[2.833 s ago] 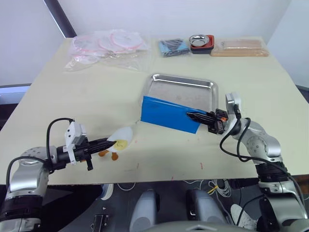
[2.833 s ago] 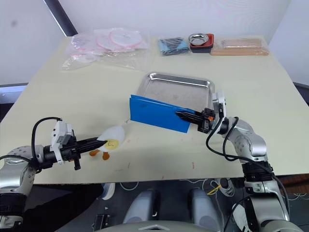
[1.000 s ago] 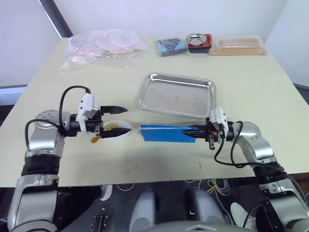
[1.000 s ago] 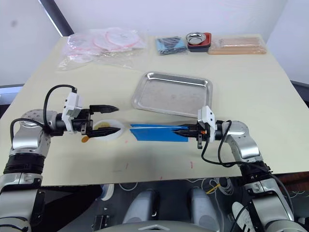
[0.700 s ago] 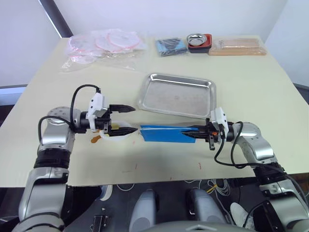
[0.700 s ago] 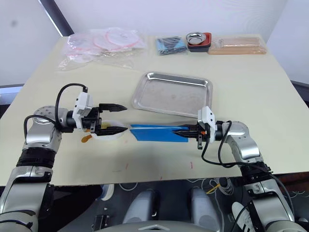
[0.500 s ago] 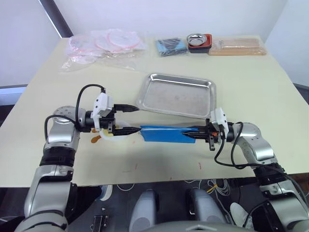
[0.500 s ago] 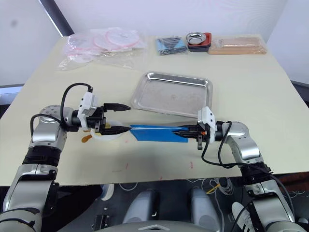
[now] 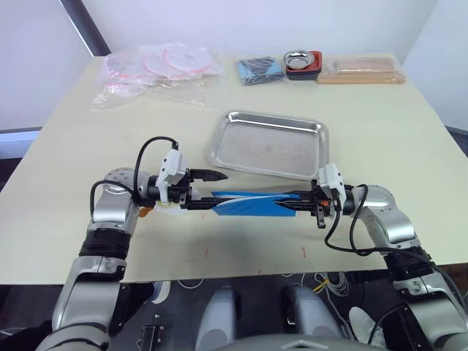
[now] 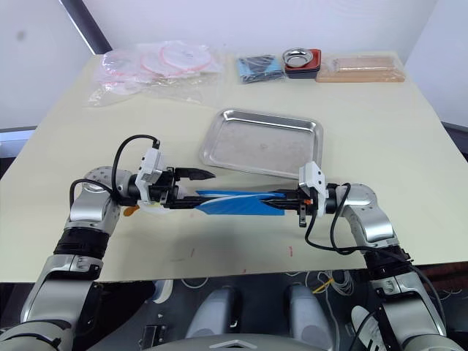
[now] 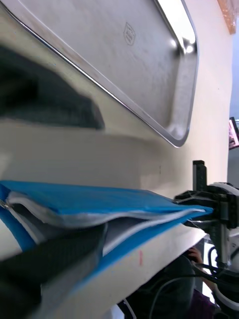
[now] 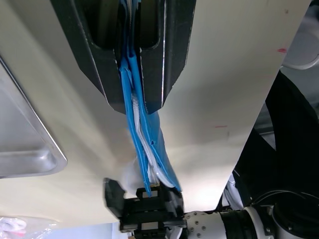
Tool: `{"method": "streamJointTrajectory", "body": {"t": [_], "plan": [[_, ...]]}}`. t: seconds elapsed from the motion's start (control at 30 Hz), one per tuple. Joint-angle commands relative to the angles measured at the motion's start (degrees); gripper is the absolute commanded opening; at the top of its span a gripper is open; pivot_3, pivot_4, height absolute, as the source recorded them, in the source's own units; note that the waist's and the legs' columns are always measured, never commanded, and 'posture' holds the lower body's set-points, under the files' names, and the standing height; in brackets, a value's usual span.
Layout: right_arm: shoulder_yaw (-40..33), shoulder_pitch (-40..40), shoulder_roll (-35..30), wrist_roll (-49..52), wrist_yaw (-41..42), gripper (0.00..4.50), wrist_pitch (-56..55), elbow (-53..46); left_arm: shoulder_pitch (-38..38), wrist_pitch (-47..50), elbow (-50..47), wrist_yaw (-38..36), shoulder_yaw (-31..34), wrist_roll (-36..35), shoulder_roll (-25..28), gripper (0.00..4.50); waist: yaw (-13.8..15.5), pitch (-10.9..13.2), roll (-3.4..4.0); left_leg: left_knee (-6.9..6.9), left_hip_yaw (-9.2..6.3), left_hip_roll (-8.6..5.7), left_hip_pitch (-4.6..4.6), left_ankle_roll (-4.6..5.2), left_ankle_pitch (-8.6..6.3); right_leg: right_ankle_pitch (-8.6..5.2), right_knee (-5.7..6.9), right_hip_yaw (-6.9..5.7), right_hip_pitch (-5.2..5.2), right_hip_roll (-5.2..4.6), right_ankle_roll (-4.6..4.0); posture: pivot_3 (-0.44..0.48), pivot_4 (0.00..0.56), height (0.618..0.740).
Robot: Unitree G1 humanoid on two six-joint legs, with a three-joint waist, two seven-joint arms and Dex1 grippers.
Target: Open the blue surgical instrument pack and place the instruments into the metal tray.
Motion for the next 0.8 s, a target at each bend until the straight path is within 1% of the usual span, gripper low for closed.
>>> {"method": "streamJointTrajectory", "body": {"t": [0.03,0.07,0.1,0.23,0.37,0.57,0.6,0.63,0.67,0.7,0.73,0.77,0.8], "plan": [[0.05,-0.38,-0.06,0.48,0.34,0.0,-0.01,-1.38,0.95,1.71,-3.26,-1.71,0.32,-1.83,0.74,1.02,-0.01,0.0,0.0,0.0,-0.04,0.0,0.0,0.0,0.0,-0.01,-0.01,-0.04,0.03,0.0,0.0,0.0,0.15,0.74],[0.03,-0.38,-0.04,0.48,0.33,0.0,-0.01,-1.33,1.31,2.3,-3.79,-1.89,0.35,-2.15,0.82,0.64,-0.02,0.0,0.0,0.0,-0.06,0.0,0.0,0.0,0.0,-0.01,-0.02,-0.08,0.06,-0.01,0.0,0.0,0.15,0.74],[0.04,-0.38,-0.03,0.45,0.31,0.0,-0.03,-1.27,1.62,2.85,-4.27,-1.97,0.42,-2.44,0.85,0.04,-0.01,0.0,0.0,0.0,-0.09,0.0,0.0,0.0,0.0,-0.02,-0.04,-0.13,0.09,-0.02,0.0,0.0,0.15,0.74],[-0.08,-0.21,-0.28,0.61,0.43,0.0,0.35,-1.42,2.59,4.89,-5.96,-1.67,0.71,-3.53,1.01,0.02,0.03,0.0,0.0,0.0,-0.34,-0.05,0.0,0.0,0.0,-0.07,-0.08,-0.4,0.26,-0.1,-0.01,0.0,0.15,0.74],[-0.34,0.15,-1.32,1.49,1.01,0.0,2.37,-2.3,3.29,6.57,-7.1,-1.57,0.79,-4.09,1.13,0.02,0.04,0.0,0.01,0.0,-1.01,-0.39,-0.03,0.0,0.0,-0.39,-0.05,-0.45,0.54,-0.16,0.04,0.0,0.15,0.74],[-1.76,-0.04,-2.81,3.53,0.85,0.0,5.81,-3.55,3.72,7.39,-7.86,-0.89,0.98,-4.33,0.53,0.02,0.19,0.0,0.02,-0.03,-1.55,-0.73,-0.28,0.0,0.0,-0.64,-0.02,-0.62,0.59,-0.37,0.15,0.0,0.15,0.74],[-2.07,-0.09,-3.12,3.87,0.78,0.73,6.26,-3.92,3.64,7.6,-7.88,-0.81,0.98,-4.41,0.36,0.0,0.19,0.0,0.02,-0.03,-1.59,-0.82,-0.32,0.0,0.0,-0.68,-0.01,-0.67,0.59,-0.48,0.2,0.0,0.15,0.74],[-2.45,-0.11,-3.47,4.42,0.68,0.97,6.91,-4.5,3.48,7.6,-7.75,-0.76,0.91,-4.34,0.17,0.0,0.19,0.0,0.02,-0.02,-1.62,-0.88,-0.36,0.0,0.0,-0.69,-0.01,-0.72,0.59,-0.58,0.23,0.0,0.15,0.74],[-2.68,-0.04,-4.0,4.86,0.71,1.47,7.64,-5.29,3.3,7.51,-7.51,-0.78,0.77,-4.23,-0.02,0.0,0.2,0.0,0.02,0.0,-1.67,-0.93,-0.41,0.0,0.0,-0.7,-0.03,-0.77,0.59,-0.64,0.25,0.0,0.15,0.74],[-2.79,0.13,-4.54,5.17,0.75,1.88,8.28,-6.13,3.17,7.41,-7.22,-0.94,0.58,-4.14,-0.15,0.0,0.21,0.0,0.03,0.06,-1.77,-1.04,-0.5,0.0,0.0,-0.73,-0.03,-0.9,0.59,-0.75,0.29,0.0,0.15,0.74],[-2.9,0.31,-4.96,5.47,0.71,2.56,8.88,-6.91,3.08,7.27,-6.92,-1.1,0.37,-4.01,-0.22,0.0,0.24,0.0,0.03,0.09,-1.88,-1.1,-0.56,0.0,0.0,-0.75,-0.03,-1.0,0.58,-0.83,0.32,0.0,0.15,0.74],[-3.11,0.59,-5.4,5.96,0.62,2.66,9.82,-7.77,3.08,7.04,-6.65,-1.26,0.14,-3.83,-0.29,0.0,0.25,0.0,0.04,0.19,-2.09,-1.24,-0.71,0.0,0.0,-0.78,-0.03,-1.2,0.58,-0.94,0.38,0.0,0.15,0.74],[-3.35,0.83,-5.8,6.33,0.5,3.09,10.48,-8.51,3.04,6.83,-6.35,-1.36,-0.01,-3.69,-0.4,0.0,0.26,0.0,0.04,0.22,-2.14,-1.26,-0.74,0.0,0.0,-0.79,-0.03,-1.24,0.58,-0.96,0.39,0.0,0.15,0.74]]}}
